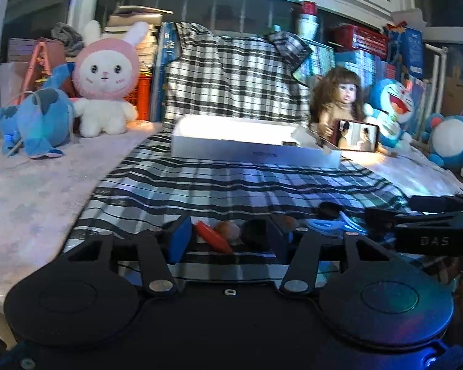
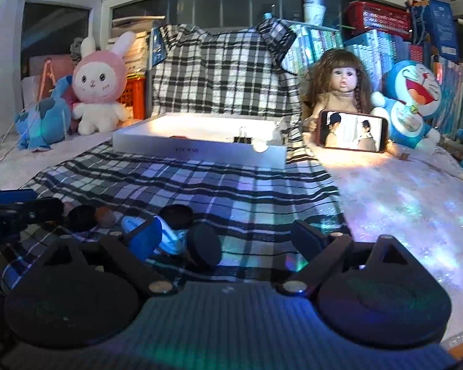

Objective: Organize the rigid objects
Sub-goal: 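Move both open tools back from the box to the plaid cloth, then grasp the clear dome cap with the right tool while the left tool grasps a black round cap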

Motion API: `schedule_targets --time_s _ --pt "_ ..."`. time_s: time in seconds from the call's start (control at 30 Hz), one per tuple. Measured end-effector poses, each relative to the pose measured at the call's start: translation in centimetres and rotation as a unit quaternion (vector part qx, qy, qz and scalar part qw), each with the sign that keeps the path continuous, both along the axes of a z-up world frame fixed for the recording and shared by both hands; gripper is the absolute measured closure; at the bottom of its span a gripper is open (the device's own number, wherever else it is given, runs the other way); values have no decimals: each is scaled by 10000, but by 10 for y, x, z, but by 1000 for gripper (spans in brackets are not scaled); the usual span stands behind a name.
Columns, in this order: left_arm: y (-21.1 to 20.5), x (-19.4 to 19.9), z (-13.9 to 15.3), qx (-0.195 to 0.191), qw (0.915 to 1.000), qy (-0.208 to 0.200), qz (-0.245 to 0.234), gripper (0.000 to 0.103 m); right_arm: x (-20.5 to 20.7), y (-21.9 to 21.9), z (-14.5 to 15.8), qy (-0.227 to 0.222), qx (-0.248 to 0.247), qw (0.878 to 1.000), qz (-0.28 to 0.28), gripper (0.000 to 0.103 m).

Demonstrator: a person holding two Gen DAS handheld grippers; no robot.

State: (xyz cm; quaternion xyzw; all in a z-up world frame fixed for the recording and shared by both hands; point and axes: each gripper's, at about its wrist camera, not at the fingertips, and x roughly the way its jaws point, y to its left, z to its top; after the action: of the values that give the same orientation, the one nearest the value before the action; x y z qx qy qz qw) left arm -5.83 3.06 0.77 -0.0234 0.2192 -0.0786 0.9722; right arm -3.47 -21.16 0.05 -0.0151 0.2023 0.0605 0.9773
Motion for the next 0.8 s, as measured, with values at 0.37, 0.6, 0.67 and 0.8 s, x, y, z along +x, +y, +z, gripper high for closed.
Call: schedule_targets --time_s 0.37,0.6,0.67,0.8 --pt "7 3 -10 140 9994 204 225 69 4 -6 -6 71 -285 9988 -398 11" --pt "8 3 -10 112 9994 201 254 70 2 -17 -2 -22 -182 9982 -563 11" --pt "9 3 -10 126 9994 191 270 70 2 -21 -1 -33 -132 9979 -629 11" --pt "11 4 -9 84 9993 179 308 70 4 -29 -1 -6 -118 9966 -812 11"
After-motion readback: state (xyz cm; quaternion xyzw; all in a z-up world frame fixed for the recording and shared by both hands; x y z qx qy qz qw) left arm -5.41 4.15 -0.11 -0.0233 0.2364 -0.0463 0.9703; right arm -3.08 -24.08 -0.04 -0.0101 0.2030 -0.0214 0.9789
